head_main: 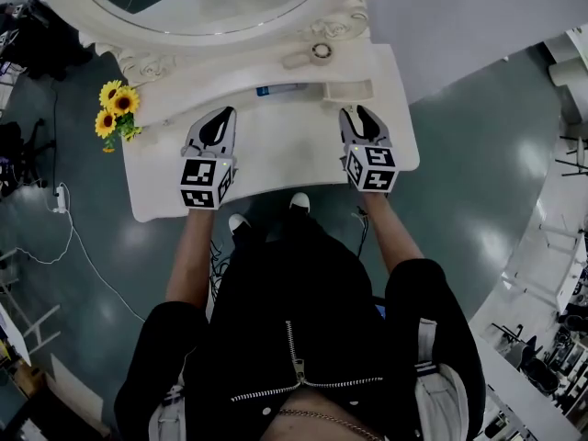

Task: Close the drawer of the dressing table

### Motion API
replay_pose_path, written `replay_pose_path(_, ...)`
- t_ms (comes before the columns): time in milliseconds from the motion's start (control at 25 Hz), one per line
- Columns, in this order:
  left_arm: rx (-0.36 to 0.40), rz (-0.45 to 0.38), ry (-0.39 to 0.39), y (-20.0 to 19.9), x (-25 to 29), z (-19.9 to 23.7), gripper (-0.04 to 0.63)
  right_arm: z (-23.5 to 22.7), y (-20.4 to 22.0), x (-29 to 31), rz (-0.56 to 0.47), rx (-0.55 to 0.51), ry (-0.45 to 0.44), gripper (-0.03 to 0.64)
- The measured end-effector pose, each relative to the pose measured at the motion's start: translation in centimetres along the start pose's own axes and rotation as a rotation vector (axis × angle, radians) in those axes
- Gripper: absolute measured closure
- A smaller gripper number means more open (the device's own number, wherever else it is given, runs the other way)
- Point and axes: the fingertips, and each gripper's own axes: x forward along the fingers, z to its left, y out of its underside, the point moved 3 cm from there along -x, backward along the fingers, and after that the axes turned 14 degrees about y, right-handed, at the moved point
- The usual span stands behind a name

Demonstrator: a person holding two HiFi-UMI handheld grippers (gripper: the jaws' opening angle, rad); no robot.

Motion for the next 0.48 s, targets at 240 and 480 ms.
replay_pose_path(240,-0.021,0.028,-0.006,0.6,1.7,0.0,0.572,-2.4,3.6,2.2,0.102,0.088,0.012,0.472)
replay_pose_path(480,-0.036,0.062,-0.025,1.5,2.2,0.2,0.572,-3.9,7.2,4.6,0.216,0.220,0.012,0.472)
